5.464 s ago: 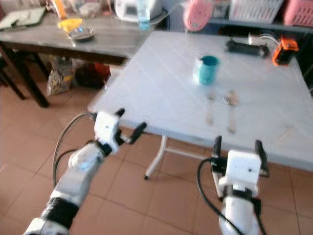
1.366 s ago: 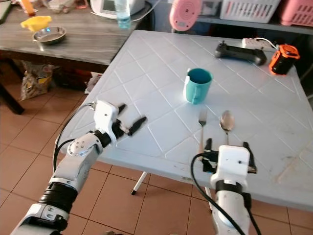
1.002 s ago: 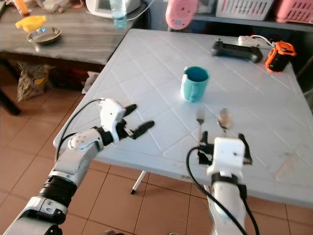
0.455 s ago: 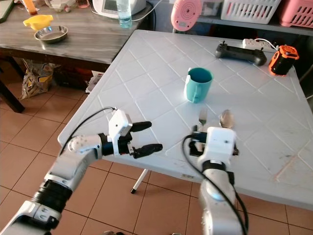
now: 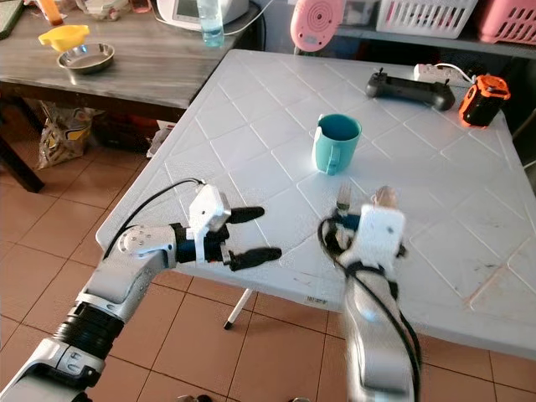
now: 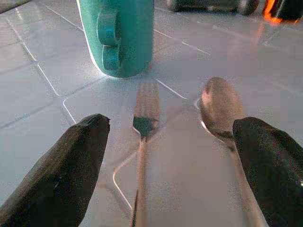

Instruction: Setting the table

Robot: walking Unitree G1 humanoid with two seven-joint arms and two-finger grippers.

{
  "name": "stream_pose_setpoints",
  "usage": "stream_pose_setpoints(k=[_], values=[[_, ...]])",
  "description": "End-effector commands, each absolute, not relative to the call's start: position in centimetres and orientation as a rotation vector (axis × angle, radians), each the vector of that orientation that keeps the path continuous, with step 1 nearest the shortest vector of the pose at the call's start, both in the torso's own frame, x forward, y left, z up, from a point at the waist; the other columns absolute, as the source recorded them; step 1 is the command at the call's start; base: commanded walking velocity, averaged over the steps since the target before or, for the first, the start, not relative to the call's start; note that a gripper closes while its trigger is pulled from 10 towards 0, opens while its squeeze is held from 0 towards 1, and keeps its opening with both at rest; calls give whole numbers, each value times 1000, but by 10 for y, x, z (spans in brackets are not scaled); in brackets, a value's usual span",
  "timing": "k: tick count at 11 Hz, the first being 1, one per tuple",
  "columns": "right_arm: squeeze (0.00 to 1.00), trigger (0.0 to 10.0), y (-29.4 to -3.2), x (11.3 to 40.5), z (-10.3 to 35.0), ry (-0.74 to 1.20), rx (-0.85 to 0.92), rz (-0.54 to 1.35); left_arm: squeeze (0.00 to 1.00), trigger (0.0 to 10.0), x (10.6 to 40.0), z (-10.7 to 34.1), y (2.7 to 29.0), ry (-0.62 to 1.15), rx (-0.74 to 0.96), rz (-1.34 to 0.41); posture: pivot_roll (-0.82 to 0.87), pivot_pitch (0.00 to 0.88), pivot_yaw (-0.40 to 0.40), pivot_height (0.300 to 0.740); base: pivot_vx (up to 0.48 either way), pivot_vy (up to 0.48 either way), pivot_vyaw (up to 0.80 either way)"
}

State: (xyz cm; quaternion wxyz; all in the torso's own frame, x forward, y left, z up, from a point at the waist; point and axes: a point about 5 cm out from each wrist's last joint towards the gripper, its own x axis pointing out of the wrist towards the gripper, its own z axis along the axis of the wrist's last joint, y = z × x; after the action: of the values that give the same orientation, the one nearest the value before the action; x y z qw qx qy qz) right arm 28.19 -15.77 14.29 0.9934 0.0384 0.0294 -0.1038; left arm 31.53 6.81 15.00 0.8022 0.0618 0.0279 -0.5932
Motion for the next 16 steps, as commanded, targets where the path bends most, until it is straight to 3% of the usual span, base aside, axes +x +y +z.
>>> stream_pose_setpoints(k=[1,8,9,10,11,12,13,14,15,16], values=[[0,10000,-152,286,136,101,128,-199,0,10000,312,150,67,65,165,-1293,-18,151,27,740,0,0,0],[0,10000,-140,306,110,278,170,-201,0,10000,311,150,65,63,178,-1297,-10,151,21,740,0,0,0],[0,4549,-141,306,107,292,174,-217,0,10000,310,149,65,64,176,-1300,-9,150,23,740,0,0,0],[0,6706,-144,307,106,301,159,-239,0,10000,309,148,64,68,178,-1307,-9,150,23,740,0,0,0],[0,5608,-146,307,106,303,152,-255,0,10000,309,148,64,69,179,-1307,-9,149,24,740,0,0,0],[0,0,-148,307,105,309,147,-275,0,10000,309,149,64,70,179,-1308,-9,149,24,740,0,0,0],[0,0,-146,306,104,313,154,-267,0,10000,309,149,63,71,179,-1310,-8,149,23,740,0,0,0],[0,8118,-148,304,102,329,123,-297,0,10000,309,148,63,76,178,-1313,-9,148,24,740,0,0,0],[0,10000,-150,302,102,331,122,-309,0,10000,308,148,63,77,180,-1315,-9,148,24,740,0,0,0],[0,10000,-151,300,100,339,113,-306,0,10000,308,148,63,80,183,-1317,-10,149,24,740,0,0,0]])
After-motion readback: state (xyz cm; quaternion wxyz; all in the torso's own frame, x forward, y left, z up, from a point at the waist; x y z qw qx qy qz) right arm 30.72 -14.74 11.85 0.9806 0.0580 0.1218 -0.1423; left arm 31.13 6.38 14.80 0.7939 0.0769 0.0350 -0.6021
